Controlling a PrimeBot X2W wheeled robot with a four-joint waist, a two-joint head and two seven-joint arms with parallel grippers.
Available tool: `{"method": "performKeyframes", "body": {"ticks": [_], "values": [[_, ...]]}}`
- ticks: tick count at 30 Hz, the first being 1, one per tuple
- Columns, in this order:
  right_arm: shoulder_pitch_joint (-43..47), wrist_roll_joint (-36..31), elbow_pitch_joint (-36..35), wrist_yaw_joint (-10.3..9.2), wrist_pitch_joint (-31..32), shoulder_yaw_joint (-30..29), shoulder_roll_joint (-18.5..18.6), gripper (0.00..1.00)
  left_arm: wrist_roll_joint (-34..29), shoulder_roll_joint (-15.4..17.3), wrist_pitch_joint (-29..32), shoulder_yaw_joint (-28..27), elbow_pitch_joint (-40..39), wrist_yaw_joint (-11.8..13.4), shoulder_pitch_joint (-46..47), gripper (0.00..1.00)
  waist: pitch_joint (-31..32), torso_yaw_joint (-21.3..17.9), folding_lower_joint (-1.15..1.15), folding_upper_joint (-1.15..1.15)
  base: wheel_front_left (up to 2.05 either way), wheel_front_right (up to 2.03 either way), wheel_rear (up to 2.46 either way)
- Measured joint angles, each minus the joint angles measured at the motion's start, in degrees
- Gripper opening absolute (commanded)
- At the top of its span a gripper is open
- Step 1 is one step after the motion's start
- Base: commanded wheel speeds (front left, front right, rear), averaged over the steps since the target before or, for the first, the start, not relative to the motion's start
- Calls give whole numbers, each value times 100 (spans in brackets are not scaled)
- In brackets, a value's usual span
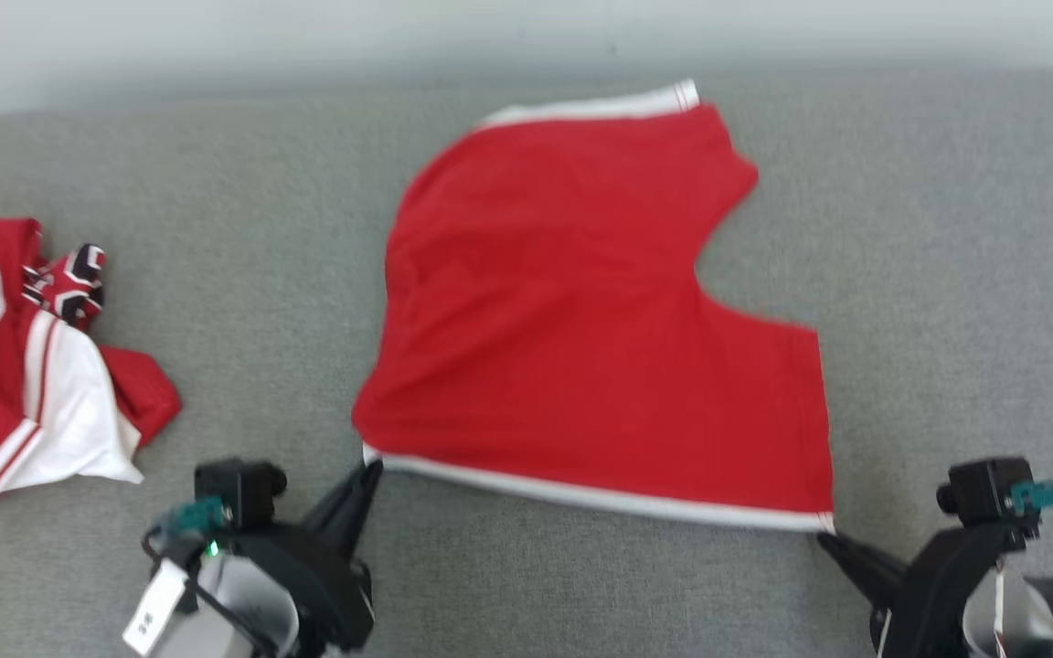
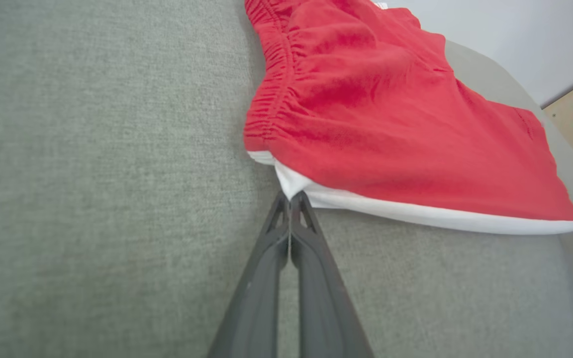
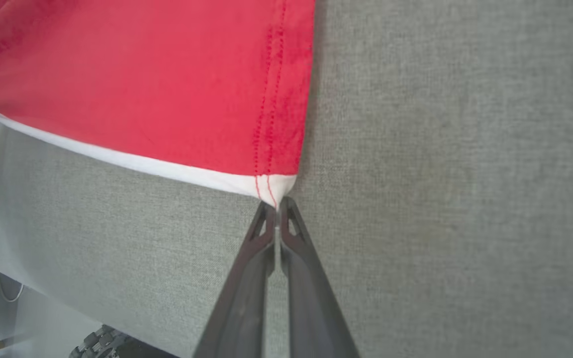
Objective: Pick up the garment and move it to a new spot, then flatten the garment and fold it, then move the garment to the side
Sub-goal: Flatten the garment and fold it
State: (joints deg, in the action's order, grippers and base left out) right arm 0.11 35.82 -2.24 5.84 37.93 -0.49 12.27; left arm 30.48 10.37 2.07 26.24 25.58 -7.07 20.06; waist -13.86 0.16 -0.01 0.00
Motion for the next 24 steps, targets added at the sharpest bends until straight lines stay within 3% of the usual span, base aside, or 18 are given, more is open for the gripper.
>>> {"method": "performKeyframes", "body": {"ticks": [15,22,24], "values": [[1485,560,-133,21,641,-122,40,0,234,37,-333,234,-57,-9,-1408,0,1205,87,-1,-1,0,0,0],[1639,649,-310,-60,730,-164,16,0,236,108,-372,247,-166,-9,-1648,0,1410,66,0,-1,0,0,0],[1638,639,-341,-115,713,-201,-2,5,234,110,-371,279,-220,-9,-1649,35,1398,74,0,-1,0,0,0]]}}
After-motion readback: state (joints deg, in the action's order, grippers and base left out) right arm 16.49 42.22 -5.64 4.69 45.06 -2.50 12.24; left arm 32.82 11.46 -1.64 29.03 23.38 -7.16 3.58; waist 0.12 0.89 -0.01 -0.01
